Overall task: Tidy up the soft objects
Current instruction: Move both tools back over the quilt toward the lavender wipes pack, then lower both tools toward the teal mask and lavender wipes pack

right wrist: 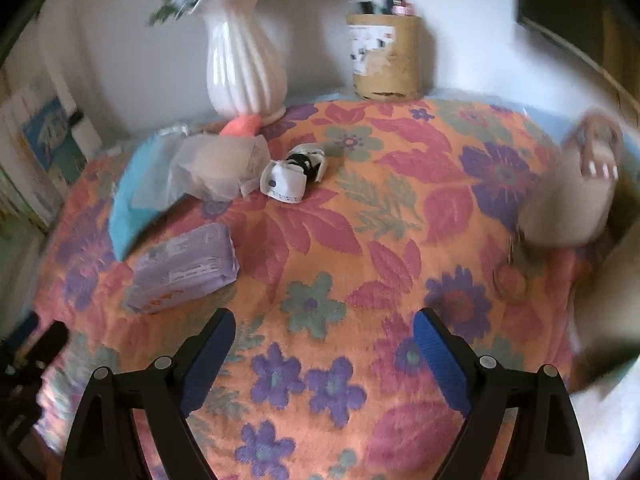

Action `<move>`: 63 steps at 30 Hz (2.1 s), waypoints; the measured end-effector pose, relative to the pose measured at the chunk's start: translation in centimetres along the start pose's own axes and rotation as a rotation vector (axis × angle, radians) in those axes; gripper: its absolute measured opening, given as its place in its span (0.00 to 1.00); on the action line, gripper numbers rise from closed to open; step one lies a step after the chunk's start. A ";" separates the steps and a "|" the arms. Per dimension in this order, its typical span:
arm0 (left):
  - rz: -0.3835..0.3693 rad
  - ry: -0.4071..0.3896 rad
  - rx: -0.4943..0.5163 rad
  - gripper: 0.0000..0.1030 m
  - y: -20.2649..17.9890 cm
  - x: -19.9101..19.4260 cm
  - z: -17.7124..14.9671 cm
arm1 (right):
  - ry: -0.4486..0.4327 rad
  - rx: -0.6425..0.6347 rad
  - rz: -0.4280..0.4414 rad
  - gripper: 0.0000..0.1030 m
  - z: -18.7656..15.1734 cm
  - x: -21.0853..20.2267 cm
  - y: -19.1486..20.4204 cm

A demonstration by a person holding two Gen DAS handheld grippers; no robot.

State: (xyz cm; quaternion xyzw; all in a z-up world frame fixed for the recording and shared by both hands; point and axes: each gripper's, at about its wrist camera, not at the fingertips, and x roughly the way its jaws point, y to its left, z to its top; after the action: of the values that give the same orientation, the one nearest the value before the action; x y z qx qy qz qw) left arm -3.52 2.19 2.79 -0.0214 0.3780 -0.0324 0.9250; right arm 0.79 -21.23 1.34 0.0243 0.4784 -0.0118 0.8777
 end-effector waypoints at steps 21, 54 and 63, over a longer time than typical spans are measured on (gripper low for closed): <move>0.017 0.022 0.043 0.90 -0.7 0.5 0.0 | -0.007 -0.023 -0.041 1.00 -0.2 0.8 -0.3; -0.005 0.032 0.046 0.90 -0.6 0.8 0.1 | -0.006 -0.023 -0.043 1.00 -0.2 0.8 -0.3; -0.013 0.069 0.016 0.90 0.0 1.3 0.2 | -0.005 -0.023 -0.044 1.00 -0.2 0.8 -0.3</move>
State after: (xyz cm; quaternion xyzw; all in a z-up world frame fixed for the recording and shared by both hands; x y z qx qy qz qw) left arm -2.45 2.14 2.06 -0.0152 0.4094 -0.0420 0.9113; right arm 1.07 -21.55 0.56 0.0035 0.4766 -0.0258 0.8787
